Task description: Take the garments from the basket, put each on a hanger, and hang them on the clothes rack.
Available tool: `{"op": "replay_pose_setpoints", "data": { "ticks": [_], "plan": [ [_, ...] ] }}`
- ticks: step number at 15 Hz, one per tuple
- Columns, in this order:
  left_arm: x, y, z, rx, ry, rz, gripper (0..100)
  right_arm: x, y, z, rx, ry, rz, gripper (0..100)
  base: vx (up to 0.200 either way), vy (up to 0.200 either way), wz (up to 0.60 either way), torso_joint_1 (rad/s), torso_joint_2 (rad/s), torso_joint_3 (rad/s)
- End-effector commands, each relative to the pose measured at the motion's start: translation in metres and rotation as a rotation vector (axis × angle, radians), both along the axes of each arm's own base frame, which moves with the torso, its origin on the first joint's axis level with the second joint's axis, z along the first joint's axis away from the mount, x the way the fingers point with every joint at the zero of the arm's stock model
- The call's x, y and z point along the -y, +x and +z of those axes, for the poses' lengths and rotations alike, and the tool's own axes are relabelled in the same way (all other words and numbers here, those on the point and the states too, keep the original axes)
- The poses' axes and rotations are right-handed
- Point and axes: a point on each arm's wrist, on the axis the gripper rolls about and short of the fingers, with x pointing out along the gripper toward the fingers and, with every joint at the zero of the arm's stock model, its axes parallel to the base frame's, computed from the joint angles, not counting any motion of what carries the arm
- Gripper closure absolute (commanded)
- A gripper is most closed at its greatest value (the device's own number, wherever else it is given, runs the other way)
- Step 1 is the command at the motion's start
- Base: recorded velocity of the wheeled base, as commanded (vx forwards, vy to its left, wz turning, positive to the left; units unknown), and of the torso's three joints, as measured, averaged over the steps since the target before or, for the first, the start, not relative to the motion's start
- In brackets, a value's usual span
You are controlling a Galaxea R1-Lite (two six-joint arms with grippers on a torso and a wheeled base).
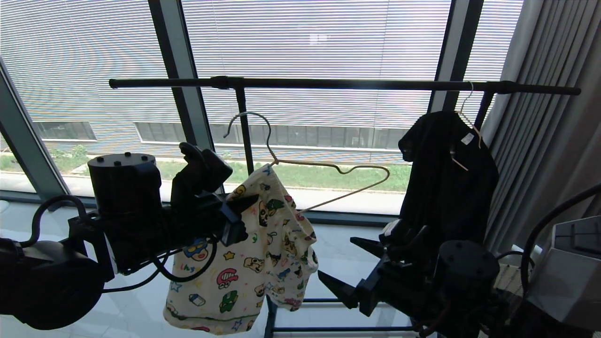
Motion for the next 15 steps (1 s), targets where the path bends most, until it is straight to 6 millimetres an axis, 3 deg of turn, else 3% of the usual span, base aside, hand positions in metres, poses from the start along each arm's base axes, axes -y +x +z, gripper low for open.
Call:
{"op": "replay_pose_setpoints", "data": {
  "ticks": [1,6,8,10,15],
  "plan": [
    [0.001,0.0,0.001,0.02,0.018,-0.01,100,-0.009,0.024,-0.026,-0.061,-0.008,-0.081,0,0.0,0.0,0.0,0.0,0.0,0.0],
    [0.014,-0.006,0.004,0.033,0.017,-0.065,100,0.001,0.049,-0.027,-0.077,0.038,-0.194,0,0.0,0.0,0.0,0.0,0.0,0.0],
    [0.023,-0.011,0.004,0.035,0.016,-0.099,100,-0.002,0.049,-0.03,-0.081,0.034,-0.184,0,0.0,0.0,0.0,0.0,0.0,0.0],
    [0.03,-0.013,0.001,0.026,0.021,-0.119,100,-0.017,0.035,-0.032,-0.084,0.026,-0.126,0,0.0,0.0,0.0,0.0,0.0,0.0],
    [0.028,-0.011,-0.001,0.017,0.024,-0.105,100,-0.025,0.027,-0.045,-0.091,-0.018,-0.134,0,0.0,0.0,0.0,0.0,0.0,0.0]
  ]
}}
